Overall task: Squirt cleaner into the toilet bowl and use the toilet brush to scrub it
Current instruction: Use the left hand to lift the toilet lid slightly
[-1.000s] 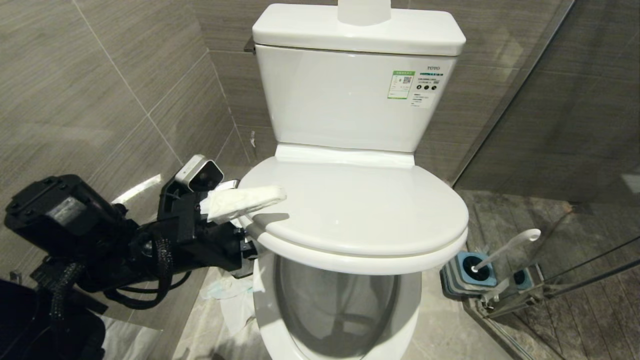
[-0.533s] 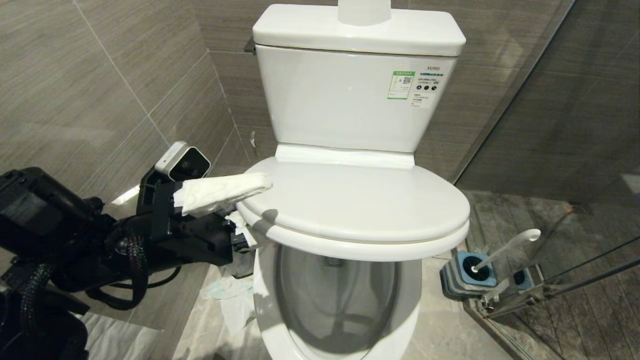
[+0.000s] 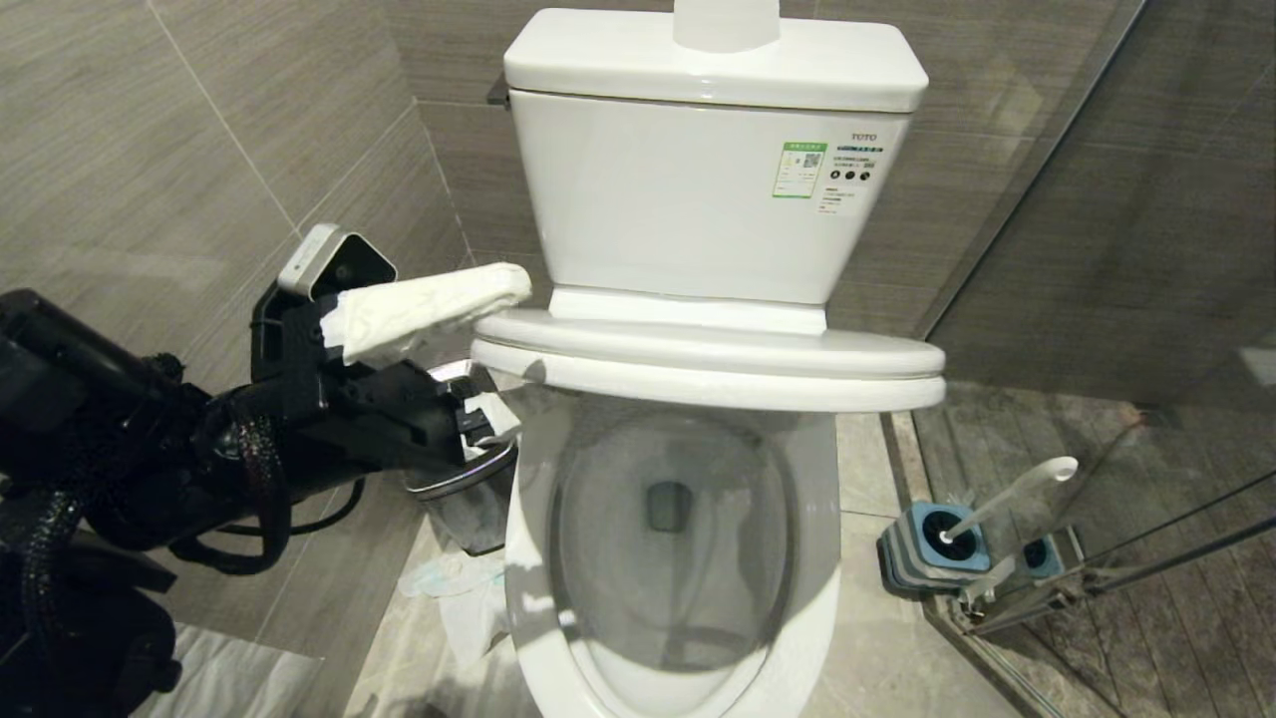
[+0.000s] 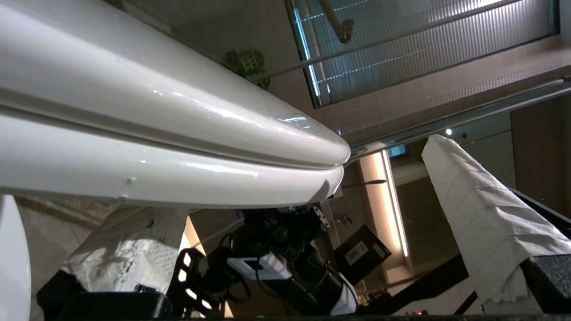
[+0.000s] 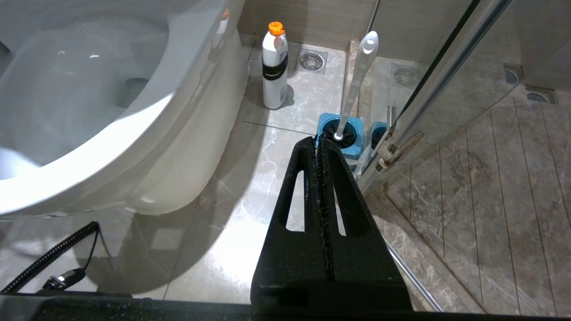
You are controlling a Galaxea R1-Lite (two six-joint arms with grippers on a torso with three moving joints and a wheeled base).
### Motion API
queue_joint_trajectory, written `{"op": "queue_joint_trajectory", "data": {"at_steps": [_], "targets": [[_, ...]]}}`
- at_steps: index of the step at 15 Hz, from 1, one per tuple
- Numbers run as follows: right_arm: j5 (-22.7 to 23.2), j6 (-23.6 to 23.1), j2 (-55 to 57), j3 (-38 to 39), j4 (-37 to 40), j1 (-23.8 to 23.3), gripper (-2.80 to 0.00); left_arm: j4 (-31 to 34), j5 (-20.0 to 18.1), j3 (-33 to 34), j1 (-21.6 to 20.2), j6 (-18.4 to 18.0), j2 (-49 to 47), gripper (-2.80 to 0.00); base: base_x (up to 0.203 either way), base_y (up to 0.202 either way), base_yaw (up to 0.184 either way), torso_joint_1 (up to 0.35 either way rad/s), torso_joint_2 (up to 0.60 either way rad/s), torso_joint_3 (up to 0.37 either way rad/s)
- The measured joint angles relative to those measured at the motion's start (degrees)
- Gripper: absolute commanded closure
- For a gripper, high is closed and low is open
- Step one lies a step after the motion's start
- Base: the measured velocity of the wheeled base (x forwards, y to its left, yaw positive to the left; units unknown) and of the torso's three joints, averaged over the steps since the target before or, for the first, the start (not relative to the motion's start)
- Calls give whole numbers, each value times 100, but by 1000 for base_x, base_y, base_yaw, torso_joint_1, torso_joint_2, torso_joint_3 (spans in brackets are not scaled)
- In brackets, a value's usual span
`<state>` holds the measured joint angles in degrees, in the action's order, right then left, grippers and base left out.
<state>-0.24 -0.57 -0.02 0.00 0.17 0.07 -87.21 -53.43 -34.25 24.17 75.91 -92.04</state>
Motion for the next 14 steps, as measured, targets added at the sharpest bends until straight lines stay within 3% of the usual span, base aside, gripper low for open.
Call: {"op": "queue_joint_trajectory", "data": {"at_steps": [9,11,14], "targets": [[-2,-2,0,0,1,0,0,-2,123,-507,-74,10,45,-280,0,0,0,0,0,0],[-2,-2,0,0,1,0,0,-7,114,-540,-117,-183,26,-280,0,0,0,0,0,0],[-2,0,0,0,0,0,0,-5,120,-565,-149,-880,-125,-280,0,0,0,0,0,0]]}}
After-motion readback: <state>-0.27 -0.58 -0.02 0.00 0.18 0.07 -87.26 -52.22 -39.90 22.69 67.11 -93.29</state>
